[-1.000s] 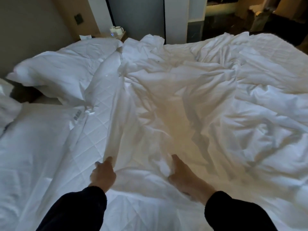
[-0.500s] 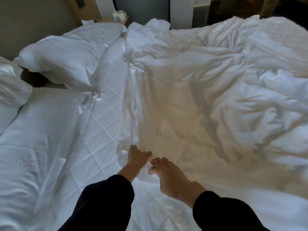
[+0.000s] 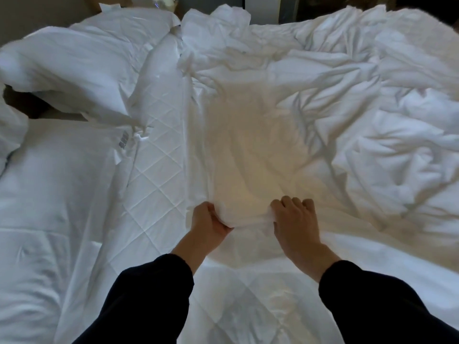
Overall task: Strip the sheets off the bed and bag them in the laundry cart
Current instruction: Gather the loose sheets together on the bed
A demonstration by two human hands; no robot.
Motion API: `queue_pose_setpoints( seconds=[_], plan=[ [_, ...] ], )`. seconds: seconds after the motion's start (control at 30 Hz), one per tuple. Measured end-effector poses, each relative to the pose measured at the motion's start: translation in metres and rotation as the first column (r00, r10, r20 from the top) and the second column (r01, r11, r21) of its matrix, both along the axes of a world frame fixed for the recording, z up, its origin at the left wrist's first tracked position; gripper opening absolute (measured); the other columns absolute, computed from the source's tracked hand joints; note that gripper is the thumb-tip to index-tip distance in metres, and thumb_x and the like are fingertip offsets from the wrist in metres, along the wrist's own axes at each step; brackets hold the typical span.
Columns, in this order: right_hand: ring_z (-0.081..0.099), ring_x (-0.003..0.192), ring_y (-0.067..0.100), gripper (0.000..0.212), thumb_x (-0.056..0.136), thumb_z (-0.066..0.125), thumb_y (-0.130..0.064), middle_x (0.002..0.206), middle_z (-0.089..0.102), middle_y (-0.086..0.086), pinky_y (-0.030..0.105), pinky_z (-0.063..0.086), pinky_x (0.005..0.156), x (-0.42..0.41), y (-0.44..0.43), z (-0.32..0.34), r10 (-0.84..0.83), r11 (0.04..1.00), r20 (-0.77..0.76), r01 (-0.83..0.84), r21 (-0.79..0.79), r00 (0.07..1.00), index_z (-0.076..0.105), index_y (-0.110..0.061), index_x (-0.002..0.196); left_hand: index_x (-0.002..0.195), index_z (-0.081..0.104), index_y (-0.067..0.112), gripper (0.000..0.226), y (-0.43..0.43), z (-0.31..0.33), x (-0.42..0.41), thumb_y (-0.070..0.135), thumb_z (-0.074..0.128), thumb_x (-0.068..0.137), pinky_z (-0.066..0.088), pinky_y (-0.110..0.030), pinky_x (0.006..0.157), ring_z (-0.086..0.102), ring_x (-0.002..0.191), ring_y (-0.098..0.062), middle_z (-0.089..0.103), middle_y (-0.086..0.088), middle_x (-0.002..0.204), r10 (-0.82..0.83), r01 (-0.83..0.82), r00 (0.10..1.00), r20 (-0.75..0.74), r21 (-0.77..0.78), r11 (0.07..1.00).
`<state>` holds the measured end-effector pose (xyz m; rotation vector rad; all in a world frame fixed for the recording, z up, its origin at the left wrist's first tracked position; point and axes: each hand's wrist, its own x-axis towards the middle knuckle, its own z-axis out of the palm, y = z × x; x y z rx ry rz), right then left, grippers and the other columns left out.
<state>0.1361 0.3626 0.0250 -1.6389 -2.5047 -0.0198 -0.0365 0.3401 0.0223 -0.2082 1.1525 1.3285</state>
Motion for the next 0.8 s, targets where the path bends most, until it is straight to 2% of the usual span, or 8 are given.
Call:
queue_pose_setpoints(
  seconds=[0.1, 0.23, 0.33, 0.43, 0.57, 0.67, 0.73, 0.8],
  plan=[
    [0.059, 0.067, 0.027, 0.049, 0.046, 0.084, -0.003, 0.076, 0.060, 0.004, 0.037, 0.049, 0.067, -0.014, -0.009, -0.008, 0.127, 0.992, -0.079, -0.126, 0.013, 0.989, 0.067, -0.013, 0.091, 0.117, 0.062, 0.005, 0.034, 0.005, -0.002, -0.004, 0.027, 0.057, 0.092, 0.054, -0.049, 0.081, 0.064, 0.101, -0.035, 0.067, -0.020, 0.114, -0.178, 0.181, 0.980, -0.093, 0.025, 0.983],
    [0.057, 0.063, 0.022, 0.051, 0.052, 0.085, -0.003, 0.079, 0.059, 0.004, 0.034, 0.049, 0.060, -0.037, -0.018, -0.006, 0.298, 0.955, -0.144, -0.292, 0.060, 0.944, 0.066, -0.012, 0.098, 0.108, 0.057, -0.007, 0.031, 0.009, -0.012, -0.014, 0.002, 0.064, 0.080, 0.058, -0.044, 0.073, 0.061, 0.091, -0.035, 0.059, -0.021, 0.098, -0.290, 0.237, 0.903, -0.316, -0.194, 0.952],
    [0.051, 0.046, 0.019, 0.047, 0.054, 0.086, -0.007, 0.071, 0.057, 0.000, 0.029, 0.042, 0.049, -0.037, -0.014, -0.004, 0.329, 0.944, -0.161, -0.320, 0.080, 0.930, 0.067, -0.015, 0.096, 0.098, 0.055, -0.006, 0.020, 0.010, -0.015, -0.022, -0.001, 0.062, 0.080, 0.057, -0.047, 0.077, 0.062, 0.090, -0.035, 0.060, -0.021, 0.097, -0.224, 0.143, 0.907, -0.357, -0.241, 0.960],
    [0.048, 0.035, 0.023, 0.043, 0.058, 0.087, -0.008, 0.058, 0.056, -0.001, 0.025, 0.037, 0.040, -0.022, -0.002, -0.008, 0.307, 0.950, -0.130, -0.295, 0.102, 0.943, 0.069, -0.015, 0.096, 0.108, 0.053, -0.004, 0.033, 0.017, -0.018, -0.028, -0.001, 0.063, 0.077, 0.057, -0.046, 0.079, 0.062, 0.093, -0.035, 0.060, -0.021, 0.105, -0.121, 0.048, 0.947, -0.299, -0.240, 0.970],
    [0.056, 0.040, 0.026, 0.041, 0.054, 0.086, -0.005, 0.058, 0.059, 0.001, 0.028, 0.041, 0.044, -0.008, 0.020, -0.015, 0.176, 0.975, -0.060, -0.165, 0.149, 0.983, 0.068, -0.009, 0.090, 0.114, 0.053, 0.005, 0.037, 0.030, -0.021, -0.023, 0.002, 0.063, 0.078, 0.056, -0.047, 0.080, 0.062, 0.093, -0.034, 0.061, -0.018, 0.103, -0.042, -0.020, 0.961, -0.275, -0.219, 0.976],
    [0.061, 0.063, 0.031, 0.039, 0.064, 0.079, -0.004, 0.078, 0.063, 0.010, 0.035, 0.045, 0.059, -0.010, 0.032, -0.018, 0.052, 0.980, -0.060, -0.039, 0.197, 0.997, 0.066, -0.005, 0.101, 0.089, 0.054, 0.006, 0.022, 0.036, -0.016, -0.023, 0.000, 0.053, 0.068, 0.053, -0.042, 0.077, 0.058, 0.082, -0.030, 0.056, -0.013, 0.085, -0.077, 0.033, 0.964, -0.253, -0.174, 0.984],
    [0.060, 0.074, 0.035, 0.057, 0.059, 0.072, 0.001, 0.095, 0.062, 0.017, 0.039, 0.046, 0.066, -0.014, 0.038, -0.014, -0.031, 0.979, -0.099, 0.050, 0.198, 0.995, 0.063, -0.002, 0.115, 0.064, 0.044, 0.008, 0.010, 0.037, -0.006, -0.023, -0.001, 0.048, 0.064, 0.045, -0.034, 0.061, 0.047, 0.064, -0.024, 0.043, -0.008, 0.064, -0.148, 0.105, 0.951, -0.273, -0.165, 0.981],
    [0.057, 0.082, 0.036, 0.071, 0.049, 0.069, 0.005, 0.104, 0.057, 0.019, 0.040, 0.043, 0.071, -0.021, 0.039, -0.010, 0.004, 0.977, -0.165, 0.031, 0.210, 0.986, 0.060, -0.003, 0.119, 0.056, 0.037, 0.011, 0.020, 0.036, -0.002, -0.027, -0.001, 0.046, 0.069, 0.037, -0.030, 0.056, 0.041, 0.056, -0.021, 0.036, -0.006, 0.059, -0.217, 0.183, 0.941, -0.260, -0.149, 0.972]
  ],
)
